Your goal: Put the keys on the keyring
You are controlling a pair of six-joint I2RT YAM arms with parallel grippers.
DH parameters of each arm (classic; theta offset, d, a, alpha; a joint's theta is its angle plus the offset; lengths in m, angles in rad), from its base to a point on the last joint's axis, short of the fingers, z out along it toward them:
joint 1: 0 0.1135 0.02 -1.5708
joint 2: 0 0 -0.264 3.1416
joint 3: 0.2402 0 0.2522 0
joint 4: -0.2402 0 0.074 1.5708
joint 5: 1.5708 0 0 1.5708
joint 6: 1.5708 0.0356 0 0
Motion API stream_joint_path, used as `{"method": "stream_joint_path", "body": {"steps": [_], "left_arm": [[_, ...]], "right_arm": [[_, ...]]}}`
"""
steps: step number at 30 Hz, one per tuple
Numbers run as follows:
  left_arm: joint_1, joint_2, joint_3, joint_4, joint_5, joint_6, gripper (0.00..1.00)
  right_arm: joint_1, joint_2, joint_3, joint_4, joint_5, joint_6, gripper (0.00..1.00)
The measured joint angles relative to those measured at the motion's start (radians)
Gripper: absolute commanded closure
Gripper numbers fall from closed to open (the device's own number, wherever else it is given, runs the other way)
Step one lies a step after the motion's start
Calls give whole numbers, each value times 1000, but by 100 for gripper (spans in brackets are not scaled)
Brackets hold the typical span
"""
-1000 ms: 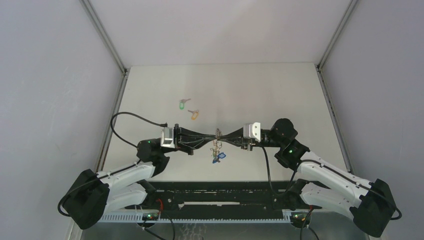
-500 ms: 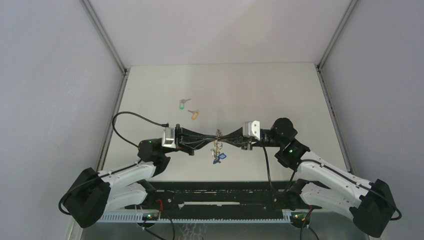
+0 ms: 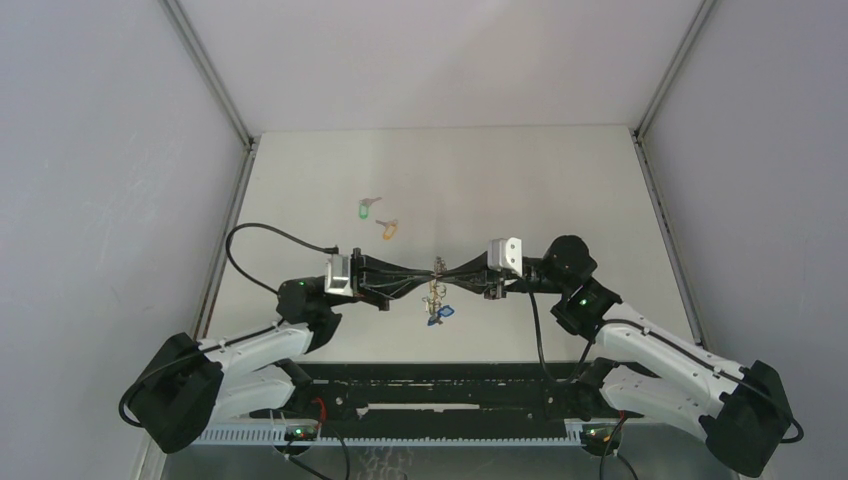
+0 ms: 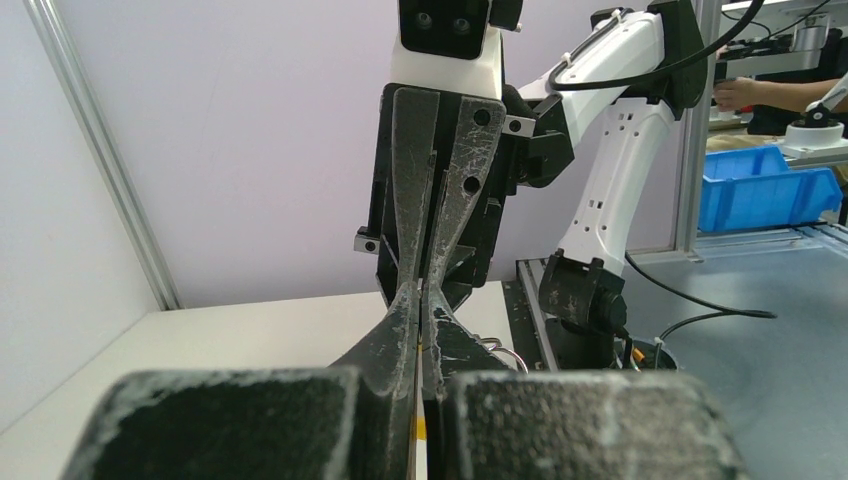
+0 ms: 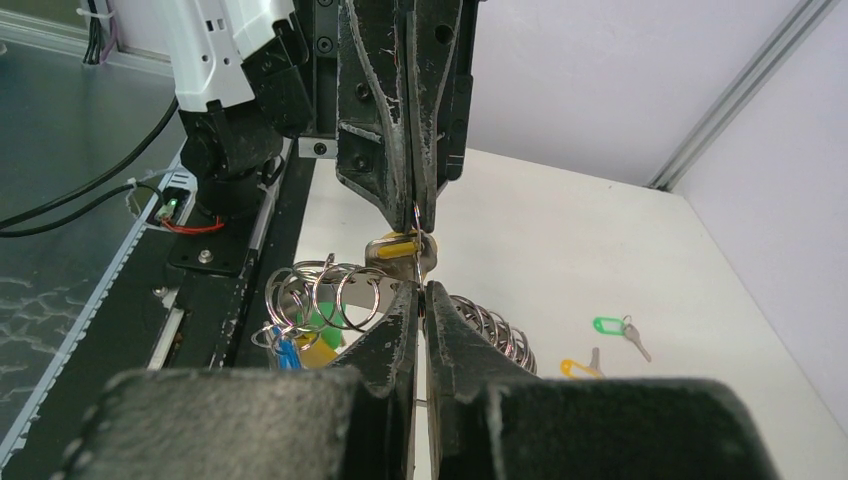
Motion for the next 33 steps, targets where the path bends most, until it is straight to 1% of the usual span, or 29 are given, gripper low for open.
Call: {"method": "stream_joint_path", "body": {"steps": [16, 33], "left_arm": [[-2, 11, 17, 10, 9, -1, 100], [-4, 28, 32, 9, 27, -10, 100]], "right_arm": [[-3, -10, 0, 12, -9, 16, 100], [-18, -10, 28, 12, -67, 15, 100]]}}
